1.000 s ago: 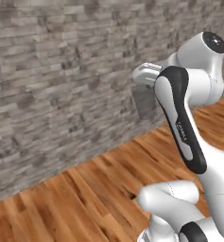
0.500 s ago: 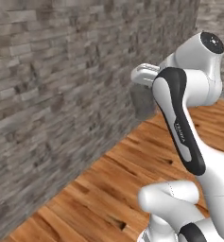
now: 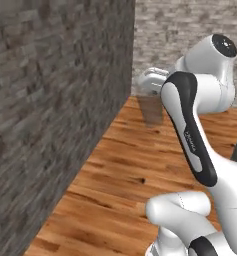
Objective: There is a bowl on the dining counter. Grab a lemon wedge from the fridge and place it in the bowl. Then get the liquor bottle and glass cup from the cabinet and place them next to the bowl.
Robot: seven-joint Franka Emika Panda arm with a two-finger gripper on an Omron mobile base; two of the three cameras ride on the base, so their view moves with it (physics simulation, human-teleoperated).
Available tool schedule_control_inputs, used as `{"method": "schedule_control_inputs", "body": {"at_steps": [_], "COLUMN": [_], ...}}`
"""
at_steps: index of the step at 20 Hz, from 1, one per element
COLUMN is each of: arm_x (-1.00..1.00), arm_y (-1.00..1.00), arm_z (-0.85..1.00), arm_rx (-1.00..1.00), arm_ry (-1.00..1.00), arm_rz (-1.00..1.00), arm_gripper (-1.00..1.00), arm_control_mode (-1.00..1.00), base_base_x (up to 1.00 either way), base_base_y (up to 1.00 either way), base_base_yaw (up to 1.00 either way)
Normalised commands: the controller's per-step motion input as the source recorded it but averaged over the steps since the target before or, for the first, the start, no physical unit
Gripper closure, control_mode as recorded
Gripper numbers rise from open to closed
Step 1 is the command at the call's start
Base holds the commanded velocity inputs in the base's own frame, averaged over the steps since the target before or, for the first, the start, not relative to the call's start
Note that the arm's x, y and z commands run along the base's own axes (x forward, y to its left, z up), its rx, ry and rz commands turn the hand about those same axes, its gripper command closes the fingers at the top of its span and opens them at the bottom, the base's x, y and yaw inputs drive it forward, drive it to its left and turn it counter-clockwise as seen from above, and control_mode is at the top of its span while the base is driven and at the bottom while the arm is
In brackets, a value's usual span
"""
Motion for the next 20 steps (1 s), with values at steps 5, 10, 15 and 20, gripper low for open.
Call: {"method": "schedule_control_inputs", "body": {"at_steps": [5,10,15,20], "arm_x": [0.00,0.00,0.00,0.00], "arm_y": [0.00,0.00,0.00,0.00], "arm_z": [0.00,0.00,0.00,0.00], "arm_rx": [0.00,0.00,0.00,0.00], "arm_ry": [0.00,0.00,0.00,0.00], "arm_rz": [0.00,0.00,0.00,0.00], "arm_gripper": [1.00,1.00,1.00,1.00], "arm_control_mode": [1.00,1.00,1.00,1.00], "base_base_x": [0.91,0.97,1.00,1.00], "base_base_y": [0.00,0.00,0.05,0.08], "base_base_yaw": [-0.59,-0.58,-0.44,-0.41]}}
